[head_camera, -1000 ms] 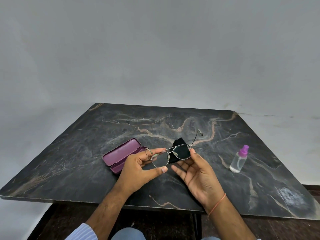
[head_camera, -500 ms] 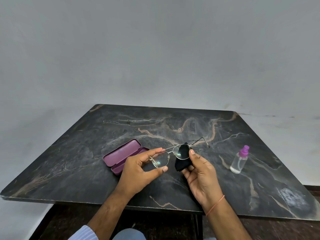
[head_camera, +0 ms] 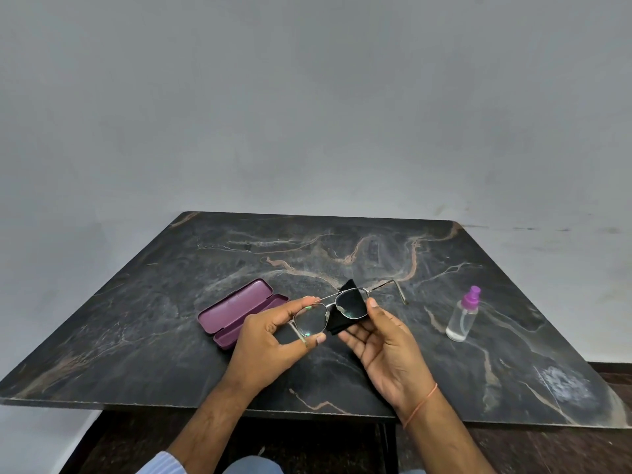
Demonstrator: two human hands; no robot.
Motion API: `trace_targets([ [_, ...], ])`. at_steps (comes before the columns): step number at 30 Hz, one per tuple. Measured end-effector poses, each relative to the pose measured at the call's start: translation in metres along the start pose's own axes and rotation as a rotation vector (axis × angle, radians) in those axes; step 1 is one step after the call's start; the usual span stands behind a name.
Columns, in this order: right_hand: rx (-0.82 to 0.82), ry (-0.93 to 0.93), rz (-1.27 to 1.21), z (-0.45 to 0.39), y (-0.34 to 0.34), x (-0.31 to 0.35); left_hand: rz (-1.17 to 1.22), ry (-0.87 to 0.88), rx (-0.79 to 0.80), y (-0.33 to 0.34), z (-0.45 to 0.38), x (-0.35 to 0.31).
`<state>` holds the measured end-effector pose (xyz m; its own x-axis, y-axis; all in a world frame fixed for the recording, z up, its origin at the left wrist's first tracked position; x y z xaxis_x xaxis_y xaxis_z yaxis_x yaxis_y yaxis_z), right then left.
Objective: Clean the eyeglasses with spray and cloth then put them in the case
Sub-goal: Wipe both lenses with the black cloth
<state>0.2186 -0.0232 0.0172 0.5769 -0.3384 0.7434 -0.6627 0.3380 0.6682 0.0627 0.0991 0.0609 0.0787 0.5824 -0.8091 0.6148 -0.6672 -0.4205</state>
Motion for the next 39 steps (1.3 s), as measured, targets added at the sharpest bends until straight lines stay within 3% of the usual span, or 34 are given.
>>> trace_targets([
  [16, -0.156, -0.019, 0.069, 0.017, -0.023, 0.021, -0.095, 0.020, -0.053, -0.003, 0.003, -0.004],
  [27, -0.258, 0.115, 0.406, 0.051, -0.083, 0.071, -0.125, 0.015, -0.023, -0.001, 0.000, -0.006],
  [33, -0.366, 0.181, 0.815, 0.068, -0.104, 0.093, -0.172, 0.022, 0.010, 0.004, 0.002, -0.007],
  [39, -0.420, 0.230, 1.722, 0.082, -0.069, 0.129, -0.206, 0.046, 0.063, 0.010, 0.004, -0.012],
])
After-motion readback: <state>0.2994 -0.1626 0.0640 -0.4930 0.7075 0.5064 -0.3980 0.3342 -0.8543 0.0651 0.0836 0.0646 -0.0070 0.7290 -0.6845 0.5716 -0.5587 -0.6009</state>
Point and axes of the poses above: each hand's wrist, its own z-axis away from the middle knuckle, its own y-axis out of the palm, x = y × z, the point moved 10 cm from there along -z, towards the middle knuckle, and after that the axes turned 12 degrees about x, right-handed, at the moved point
